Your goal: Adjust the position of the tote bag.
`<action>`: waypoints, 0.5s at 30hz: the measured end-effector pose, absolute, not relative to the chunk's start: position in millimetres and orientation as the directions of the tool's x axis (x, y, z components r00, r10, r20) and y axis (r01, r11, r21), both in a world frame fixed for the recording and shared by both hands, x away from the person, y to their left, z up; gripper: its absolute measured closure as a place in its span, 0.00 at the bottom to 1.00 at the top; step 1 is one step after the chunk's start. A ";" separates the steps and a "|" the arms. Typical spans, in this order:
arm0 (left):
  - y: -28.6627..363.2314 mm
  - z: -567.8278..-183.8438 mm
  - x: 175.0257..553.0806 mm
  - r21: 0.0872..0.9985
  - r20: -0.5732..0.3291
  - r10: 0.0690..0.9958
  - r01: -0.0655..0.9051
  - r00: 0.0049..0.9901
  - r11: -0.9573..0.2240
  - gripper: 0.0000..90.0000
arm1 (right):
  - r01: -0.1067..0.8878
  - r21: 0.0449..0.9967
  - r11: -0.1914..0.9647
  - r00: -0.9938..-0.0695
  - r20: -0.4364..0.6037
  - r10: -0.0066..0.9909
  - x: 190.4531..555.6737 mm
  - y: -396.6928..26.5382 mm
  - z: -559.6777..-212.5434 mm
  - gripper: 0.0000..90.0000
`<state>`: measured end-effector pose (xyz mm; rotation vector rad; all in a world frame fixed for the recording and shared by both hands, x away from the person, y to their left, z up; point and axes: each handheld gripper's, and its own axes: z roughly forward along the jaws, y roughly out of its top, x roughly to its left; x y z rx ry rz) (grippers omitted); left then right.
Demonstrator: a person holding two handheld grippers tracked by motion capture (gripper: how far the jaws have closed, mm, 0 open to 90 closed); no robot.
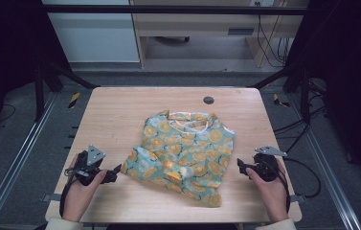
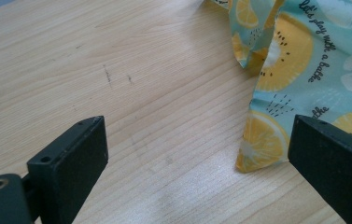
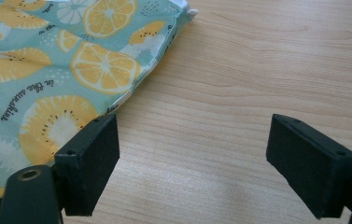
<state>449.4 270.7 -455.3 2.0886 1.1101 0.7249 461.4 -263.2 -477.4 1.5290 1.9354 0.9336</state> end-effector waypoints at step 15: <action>268.1 -457.1 447.7 0.751 0.169 0.852 0.495 0.495 -0.437 0.05 | 0.648 0.755 0.097 -0.258 0.097 0.961 478.1 -261.5 -476.9 0.18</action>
